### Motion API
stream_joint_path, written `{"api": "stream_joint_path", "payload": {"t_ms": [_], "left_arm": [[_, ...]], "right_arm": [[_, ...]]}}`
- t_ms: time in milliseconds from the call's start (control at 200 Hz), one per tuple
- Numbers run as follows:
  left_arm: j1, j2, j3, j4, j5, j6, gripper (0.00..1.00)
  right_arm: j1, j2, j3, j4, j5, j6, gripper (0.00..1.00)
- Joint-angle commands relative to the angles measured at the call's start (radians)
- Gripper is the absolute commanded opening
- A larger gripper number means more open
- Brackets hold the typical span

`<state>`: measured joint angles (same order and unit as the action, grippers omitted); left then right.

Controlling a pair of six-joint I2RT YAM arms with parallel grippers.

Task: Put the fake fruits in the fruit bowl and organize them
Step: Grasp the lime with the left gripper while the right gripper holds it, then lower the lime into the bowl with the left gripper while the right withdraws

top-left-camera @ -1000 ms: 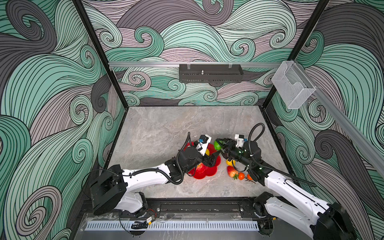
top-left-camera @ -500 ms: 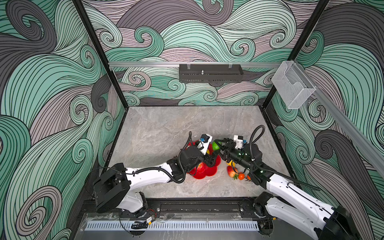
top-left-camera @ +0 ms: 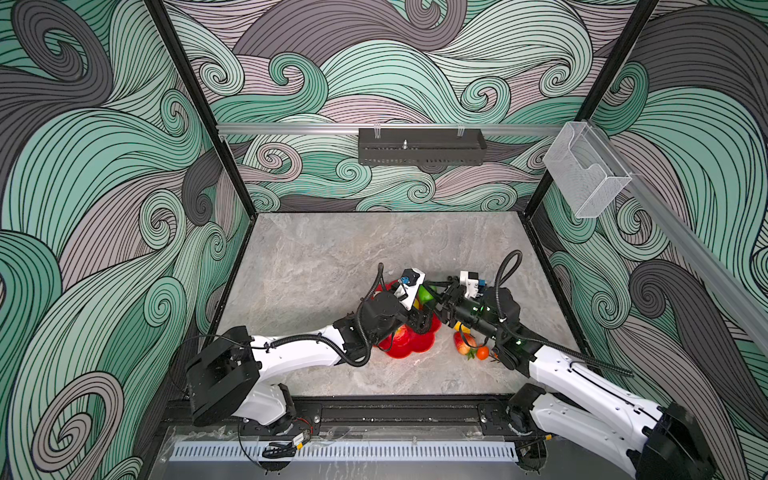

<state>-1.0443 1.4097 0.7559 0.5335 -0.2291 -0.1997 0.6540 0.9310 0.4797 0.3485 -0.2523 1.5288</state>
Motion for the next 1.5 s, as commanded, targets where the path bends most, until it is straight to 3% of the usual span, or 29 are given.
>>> {"api": "stream_joint_path", "payload": {"t_ms": [0, 170, 340, 505, 655, 831, 1006, 1251, 1496], "left_arm": [[-0.002, -0.031, -0.002, 0.000, -0.024, 0.011, 0.74], [0.001, -0.038, 0.005, -0.025, -0.010, 0.016, 0.61], [0.002, -0.055, 0.000, -0.045, -0.012, 0.015, 0.57], [0.003, -0.076, 0.009, -0.125, -0.035, 0.014, 0.56], [0.008, -0.112, 0.038, -0.314, -0.023, 0.019, 0.55], [0.015, -0.139, 0.099, -0.597, 0.128, 0.072, 0.55], [0.015, -0.127, 0.167, -0.813, 0.266, 0.136, 0.55], [0.015, 0.002, 0.298, -0.944, 0.373, 0.170, 0.55], [0.016, 0.217, 0.479, -1.145, 0.366, 0.215, 0.55]], "right_arm": [[0.015, 0.000, -0.006, 0.050, -0.017, -0.007, 0.53], [0.021, -0.003, -0.010, 0.032, -0.006, -0.021, 0.53], [0.022, -0.014, -0.003, -0.015, 0.016, -0.071, 0.57], [0.018, -0.060, 0.032, -0.178, 0.083, -0.226, 0.73], [-0.038, -0.153, 0.045, -0.368, 0.137, -0.388, 0.85], [-0.150, -0.272, 0.051, -0.593, 0.184, -0.648, 0.91], [-0.256, -0.295, 0.055, -0.769, 0.192, -0.868, 0.95], [-0.280, -0.376, -0.007, -0.760, 0.244, -0.993, 0.96], [-0.281, -0.455, -0.130, -0.650, 0.255, -1.045, 0.97]]}}
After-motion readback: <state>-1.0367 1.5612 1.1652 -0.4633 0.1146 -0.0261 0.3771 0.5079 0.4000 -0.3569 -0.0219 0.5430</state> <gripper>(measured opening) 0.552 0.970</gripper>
